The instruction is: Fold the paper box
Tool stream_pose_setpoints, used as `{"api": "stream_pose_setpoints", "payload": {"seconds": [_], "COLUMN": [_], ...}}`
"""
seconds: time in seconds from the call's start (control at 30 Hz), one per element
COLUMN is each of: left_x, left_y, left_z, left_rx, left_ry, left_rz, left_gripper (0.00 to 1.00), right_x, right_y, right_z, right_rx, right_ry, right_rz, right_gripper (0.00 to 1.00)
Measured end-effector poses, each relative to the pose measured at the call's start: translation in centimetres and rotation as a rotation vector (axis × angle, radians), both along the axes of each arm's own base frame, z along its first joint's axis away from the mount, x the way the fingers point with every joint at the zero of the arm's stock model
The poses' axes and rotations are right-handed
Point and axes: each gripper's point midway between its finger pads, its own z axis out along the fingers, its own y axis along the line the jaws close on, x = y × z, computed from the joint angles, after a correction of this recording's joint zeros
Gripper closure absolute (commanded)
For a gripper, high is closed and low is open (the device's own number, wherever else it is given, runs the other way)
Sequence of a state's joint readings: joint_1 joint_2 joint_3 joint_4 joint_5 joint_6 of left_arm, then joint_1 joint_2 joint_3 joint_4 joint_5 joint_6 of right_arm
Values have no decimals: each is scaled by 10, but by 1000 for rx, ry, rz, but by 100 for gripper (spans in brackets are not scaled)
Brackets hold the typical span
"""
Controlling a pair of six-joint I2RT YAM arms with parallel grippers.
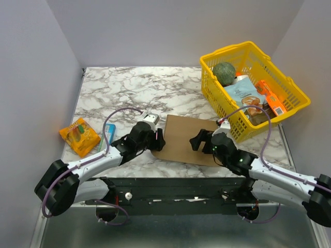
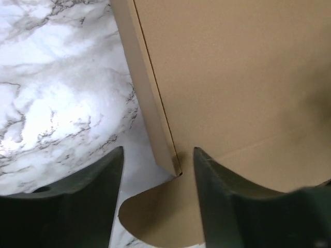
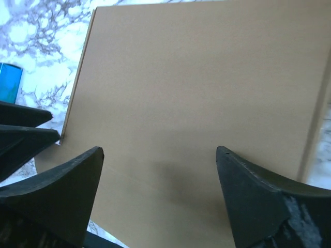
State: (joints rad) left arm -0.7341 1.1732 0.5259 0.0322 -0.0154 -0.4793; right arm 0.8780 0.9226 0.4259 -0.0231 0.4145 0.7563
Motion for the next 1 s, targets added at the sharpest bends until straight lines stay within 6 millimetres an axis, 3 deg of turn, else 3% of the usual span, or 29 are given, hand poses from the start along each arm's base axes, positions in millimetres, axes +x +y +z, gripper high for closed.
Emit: {"api": "stream_pose_setpoints", "payload": {"seconds": [0.13, 0.3, 0.4, 0.6, 0.8, 1.0], "left_x": [3, 7, 8, 8, 9, 13], "left_y": [0, 0, 1, 2, 4, 12], "left_z": [23, 41, 42, 44, 57, 59], "left_rx": [-28, -68, -79, -104, -144, -174], "left_ry": [-38, -73, -65, -50, -68, -60], "left_rz": [3, 10, 5, 0, 6, 24], "left_gripper": [11, 3, 1, 1, 1, 1], "right_x": [-5, -9, -9, -6, -5, -2], "right_y": [-25, -55, -70, -95, -97, -75], "right_z": [21, 31, 22, -20, -45, -51], "right_rx": [-18, -40, -70, -152, -151, -53], "right_ry": [-44, -58, -31, 112, 212, 231], "right_rz": [-41, -105, -147, -220, -208, -124], "right_gripper": [0, 0, 0, 0, 0, 7]}}
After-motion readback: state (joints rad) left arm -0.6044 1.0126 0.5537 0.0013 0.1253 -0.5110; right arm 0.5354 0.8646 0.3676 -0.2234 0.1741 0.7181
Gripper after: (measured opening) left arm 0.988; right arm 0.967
